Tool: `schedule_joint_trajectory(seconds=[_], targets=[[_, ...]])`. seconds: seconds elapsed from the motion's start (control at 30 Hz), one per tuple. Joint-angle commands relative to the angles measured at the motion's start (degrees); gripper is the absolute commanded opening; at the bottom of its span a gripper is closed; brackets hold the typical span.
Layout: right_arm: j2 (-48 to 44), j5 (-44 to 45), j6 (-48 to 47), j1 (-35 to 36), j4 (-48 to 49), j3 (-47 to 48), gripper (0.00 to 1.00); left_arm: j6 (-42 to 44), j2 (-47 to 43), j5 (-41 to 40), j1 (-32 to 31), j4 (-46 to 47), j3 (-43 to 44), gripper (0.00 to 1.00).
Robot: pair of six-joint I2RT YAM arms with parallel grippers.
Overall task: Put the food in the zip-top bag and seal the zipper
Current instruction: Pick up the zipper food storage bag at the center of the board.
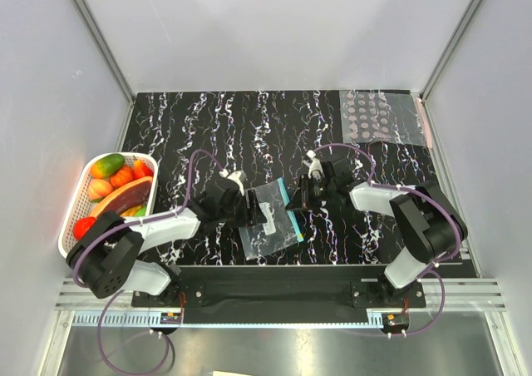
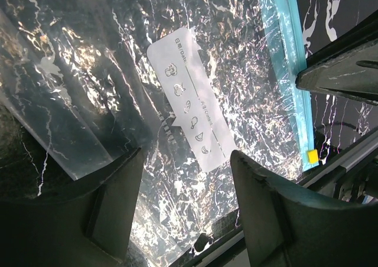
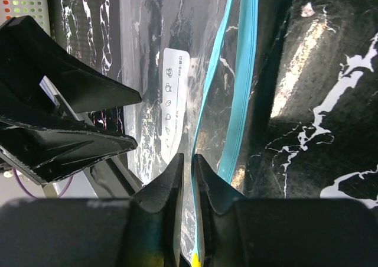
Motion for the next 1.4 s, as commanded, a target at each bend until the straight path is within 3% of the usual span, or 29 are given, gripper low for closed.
schedule_joint_trajectory(seconds=[0.0, 0.07, 0.2, 0.23, 0.33, 0.63, 0.87, 1.27, 1.37], targets=[[-0.06, -2.00, 0.17, 1.39, 1.83, 1.46, 0.20, 0.55, 0.27, 0.94, -0.13, 4.63, -0.71, 0.65], [0.29, 0.35, -0.80, 2.61, -0.88, 2.34, 0.25, 0.46, 0.71, 1.20, -0.13, 5.51, -1.32, 0.65], [2.74, 2.83, -1.85, 3.67, -2.57, 4.01, 0.21, 0.11, 1.15, 1.56, -0.13, 7.27, -2.28, 0.63], [3.01, 3.01, -1.94, 3.85, -2.48, 4.10, 0.11, 0.02, 0.72, 1.21, -0.13, 7.62, -2.46, 0.63], [1.00, 6.34, -2.73, 5.87, -2.74, 3.75, 0.00, 0.02, -1.38, 0.07, -0.05, 6.23, -2.64, 0.64], [-12.62, 21.00, -10.02, 14.65, -14.24, 6.12, 0.00, 2.48, -15.87, -6.25, -1.18, -7.47, 3.06, 0.70], [-23.08, 26.91, -13.28, 21.33, -17.50, 7.69, 0.00, 1.96, -25.12, -8.99, -2.42, -13.11, 7.11, 0.78], [-20.37, 38.60, -14.07, 28.46, -28.14, 16.92, 0.00, 3.19, -23.99, -20.85, -10.41, -17.25, 14.06, 0.81], [-19.66, 39.92, -13.72, 29.60, -27.79, 17.28, 0.00, 3.45, -22.58, -22.52, -11.12, -18.65, 15.46, 0.76]])
